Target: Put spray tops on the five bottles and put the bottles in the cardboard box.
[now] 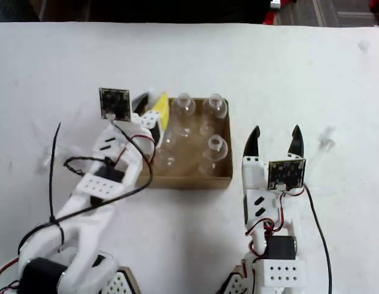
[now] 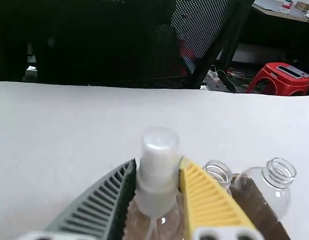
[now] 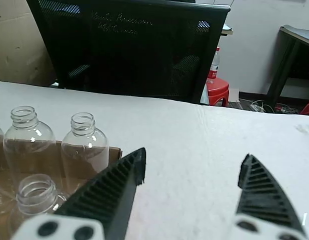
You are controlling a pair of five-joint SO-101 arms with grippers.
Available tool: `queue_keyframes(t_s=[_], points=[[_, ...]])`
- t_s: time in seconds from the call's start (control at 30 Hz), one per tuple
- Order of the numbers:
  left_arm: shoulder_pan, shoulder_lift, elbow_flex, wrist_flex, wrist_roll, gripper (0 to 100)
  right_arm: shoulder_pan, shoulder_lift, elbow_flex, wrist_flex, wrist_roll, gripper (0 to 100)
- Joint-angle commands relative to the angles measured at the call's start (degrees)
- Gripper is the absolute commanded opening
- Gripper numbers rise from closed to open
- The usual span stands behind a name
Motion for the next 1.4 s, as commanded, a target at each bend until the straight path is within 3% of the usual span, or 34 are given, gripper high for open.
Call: queue_keyframes(t_s=[0.0,0.2,0.67,0.77,0.9,0.97,1.1,1.23,1.37], points=[[-0.75,0.92,-2.81,-2.64,0.18,13,-0.31,0.13,0.53,-1.36,0.70,26.9],[-2.07,-0.04,-3.08,1.49,0.79,25,-0.31,0.04,0.53,-1.36,0.70,26.9],[-4.26,-23.52,-3.78,18.37,5.54,25,-0.31,0.04,0.53,-1.36,0.70,26.9],[-9.19,-28.53,-7.03,28.31,5.45,25,-0.31,0.13,0.53,-1.36,0.70,26.9],[-18.86,-31.16,-16.35,49.49,5.10,25,-0.31,0.13,0.53,-1.36,0.70,26.9],[-24.04,-31.16,-21.36,58.37,2.11,25,-0.40,0.13,0.53,-1.19,0.70,26.9],[-30.90,-31.16,-26.55,69.80,-10.99,25,-0.40,0.13,0.53,-1.01,0.70,26.9],[-36.44,-31.16,-27.08,75.08,-21.71,25,-0.40,0.13,0.53,-0.92,0.70,26.9],[-42.15,-31.08,-27.08,78.68,-26.37,25,-0.40,0.13,0.53,-0.92,0.70,26.9]])
